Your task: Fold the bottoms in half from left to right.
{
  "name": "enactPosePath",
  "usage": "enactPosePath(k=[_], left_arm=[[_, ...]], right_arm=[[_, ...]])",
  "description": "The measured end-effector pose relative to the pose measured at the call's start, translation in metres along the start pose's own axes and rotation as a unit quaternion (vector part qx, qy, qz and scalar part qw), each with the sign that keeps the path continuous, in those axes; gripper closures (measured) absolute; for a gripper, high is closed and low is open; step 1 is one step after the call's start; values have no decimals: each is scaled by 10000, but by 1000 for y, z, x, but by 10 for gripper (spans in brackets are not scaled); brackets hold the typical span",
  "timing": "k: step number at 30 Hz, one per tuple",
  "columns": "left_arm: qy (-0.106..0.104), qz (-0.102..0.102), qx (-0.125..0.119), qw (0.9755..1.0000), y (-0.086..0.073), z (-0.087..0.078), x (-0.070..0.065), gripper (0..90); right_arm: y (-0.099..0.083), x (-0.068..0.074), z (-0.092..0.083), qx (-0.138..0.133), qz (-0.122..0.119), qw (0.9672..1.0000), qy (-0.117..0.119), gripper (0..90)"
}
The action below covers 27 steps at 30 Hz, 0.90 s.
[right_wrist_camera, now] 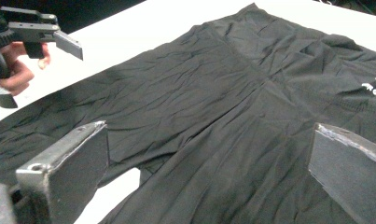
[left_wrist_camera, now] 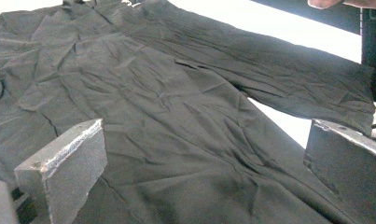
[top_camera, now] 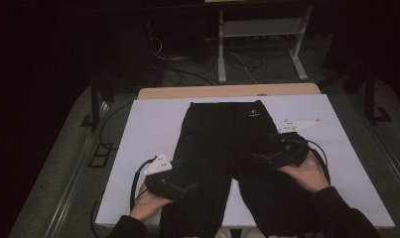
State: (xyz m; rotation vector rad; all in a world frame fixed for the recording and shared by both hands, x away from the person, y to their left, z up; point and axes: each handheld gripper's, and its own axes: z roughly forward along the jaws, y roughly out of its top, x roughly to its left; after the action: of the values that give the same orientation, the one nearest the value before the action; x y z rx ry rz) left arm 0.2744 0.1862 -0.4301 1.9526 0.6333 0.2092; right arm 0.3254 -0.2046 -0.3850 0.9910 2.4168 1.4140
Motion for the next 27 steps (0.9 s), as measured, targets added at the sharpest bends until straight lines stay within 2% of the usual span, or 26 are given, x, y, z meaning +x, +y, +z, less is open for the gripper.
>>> enactPosePath(k=[15, 27], left_arm=[[-76, 8, 34, 10000, -1, 1, -1, 0], [-70, -1, 14, 10000, -1, 0, -1, 0]], right_arm=[[19, -3, 14, 63, -103, 9999, 1, 0], [38, -8, 32, 133, -141, 9998, -22, 0]])
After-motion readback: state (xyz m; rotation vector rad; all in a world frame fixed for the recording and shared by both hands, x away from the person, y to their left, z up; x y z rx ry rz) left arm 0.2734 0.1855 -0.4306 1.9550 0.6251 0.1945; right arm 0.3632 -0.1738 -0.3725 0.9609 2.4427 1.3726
